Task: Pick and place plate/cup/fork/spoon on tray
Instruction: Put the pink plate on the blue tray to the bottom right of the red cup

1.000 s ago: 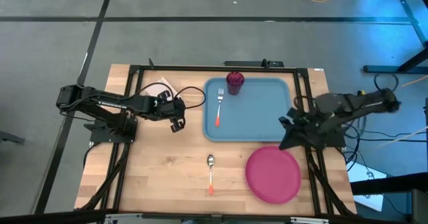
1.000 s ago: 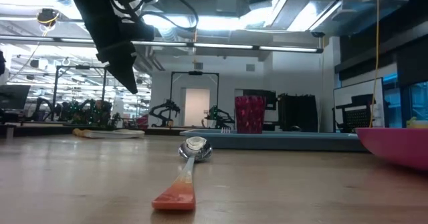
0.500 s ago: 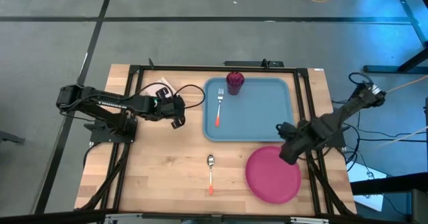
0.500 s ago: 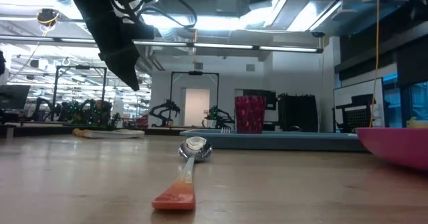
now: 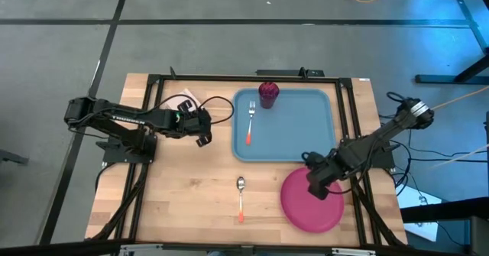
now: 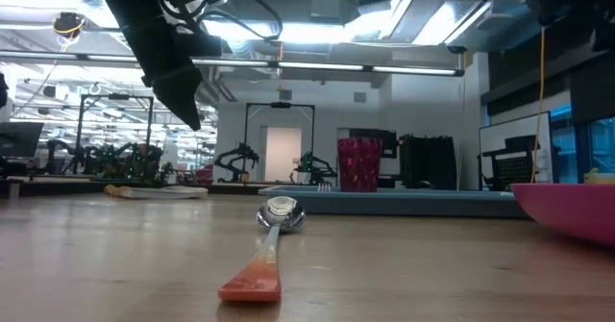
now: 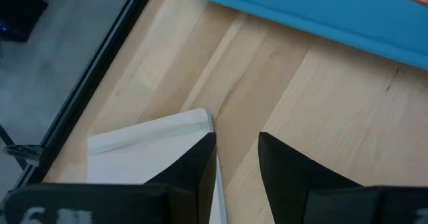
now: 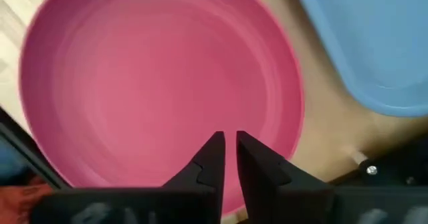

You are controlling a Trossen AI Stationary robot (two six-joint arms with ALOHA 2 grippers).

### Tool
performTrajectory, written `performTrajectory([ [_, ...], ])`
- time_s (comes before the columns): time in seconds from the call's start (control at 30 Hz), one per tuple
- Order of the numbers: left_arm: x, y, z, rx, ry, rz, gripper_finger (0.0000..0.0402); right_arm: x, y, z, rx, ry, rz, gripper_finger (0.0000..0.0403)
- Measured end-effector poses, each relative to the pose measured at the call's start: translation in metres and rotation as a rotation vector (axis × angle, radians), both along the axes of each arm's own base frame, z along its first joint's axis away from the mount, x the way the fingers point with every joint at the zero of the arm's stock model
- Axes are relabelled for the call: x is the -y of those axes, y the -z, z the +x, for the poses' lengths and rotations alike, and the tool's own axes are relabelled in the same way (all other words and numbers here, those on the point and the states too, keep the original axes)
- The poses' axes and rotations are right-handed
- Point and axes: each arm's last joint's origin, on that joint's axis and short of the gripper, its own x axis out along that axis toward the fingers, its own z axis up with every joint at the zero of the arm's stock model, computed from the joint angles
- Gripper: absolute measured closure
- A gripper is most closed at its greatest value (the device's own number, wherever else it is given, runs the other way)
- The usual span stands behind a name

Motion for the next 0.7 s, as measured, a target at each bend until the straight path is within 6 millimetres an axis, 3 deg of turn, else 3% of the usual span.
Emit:
performTrajectory([
  [0.4,0.000,0.000,0.000,0.000,0.000,0.000,0.0298,0.012,0.017,0.008,-0.113,-0.008,-0.174,0.0224],
  [0.7,0.000,0.000,0.000,0.001,-0.001,-0.001,0.0298,0.009,0.024,0.012,-0.152,-0.133,-0.152,0.0213],
])
